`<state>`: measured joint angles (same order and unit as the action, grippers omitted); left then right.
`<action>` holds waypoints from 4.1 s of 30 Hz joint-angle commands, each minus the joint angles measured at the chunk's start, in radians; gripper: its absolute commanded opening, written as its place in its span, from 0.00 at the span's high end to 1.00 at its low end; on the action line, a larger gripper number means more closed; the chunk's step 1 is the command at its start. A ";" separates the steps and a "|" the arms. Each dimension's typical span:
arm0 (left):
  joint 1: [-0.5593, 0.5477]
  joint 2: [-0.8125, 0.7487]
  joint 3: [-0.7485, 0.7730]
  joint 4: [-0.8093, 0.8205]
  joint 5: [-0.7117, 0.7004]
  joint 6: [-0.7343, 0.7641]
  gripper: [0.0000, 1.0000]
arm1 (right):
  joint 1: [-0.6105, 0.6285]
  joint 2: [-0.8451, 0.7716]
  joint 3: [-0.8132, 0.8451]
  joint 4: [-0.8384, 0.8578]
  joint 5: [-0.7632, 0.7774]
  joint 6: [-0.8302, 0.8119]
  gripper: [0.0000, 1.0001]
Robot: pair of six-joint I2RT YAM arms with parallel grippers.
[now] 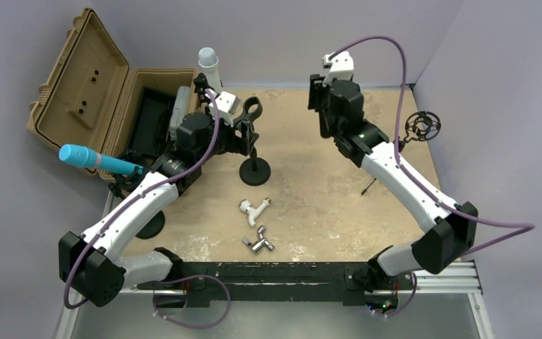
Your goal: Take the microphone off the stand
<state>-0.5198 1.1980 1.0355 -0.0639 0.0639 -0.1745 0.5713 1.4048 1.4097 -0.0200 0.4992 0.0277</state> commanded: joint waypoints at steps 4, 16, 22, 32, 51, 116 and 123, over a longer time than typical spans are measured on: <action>-0.006 -0.113 0.040 -0.078 0.021 -0.035 0.00 | -0.052 0.085 -0.072 -0.231 -0.080 0.168 1.00; -0.008 -0.293 -0.013 -0.073 -0.008 -0.020 0.00 | -0.135 0.374 -0.007 -0.170 -0.063 0.164 1.00; -0.017 -0.326 -0.005 -0.085 0.016 -0.039 0.00 | -0.208 0.570 0.179 -0.119 -0.023 0.113 1.00; -0.068 -0.343 -0.004 -0.093 0.021 -0.032 0.00 | -0.259 0.898 0.596 -0.080 0.055 -0.015 1.00; -0.109 -0.360 0.001 -0.111 -0.017 -0.001 0.00 | -0.316 1.220 0.967 0.004 0.067 -0.134 0.97; -0.133 -0.467 -0.045 -0.081 -0.148 0.055 0.00 | -0.051 0.013 -0.377 0.596 -1.047 0.923 0.12; -0.133 -0.455 -0.042 -0.082 -0.135 0.050 0.00 | -0.035 0.098 -0.264 0.590 -1.022 0.927 0.15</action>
<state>-0.6487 0.7414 0.9897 -0.1871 -0.0746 -0.1368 0.5251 1.4773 1.0504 0.5121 -0.5232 0.9268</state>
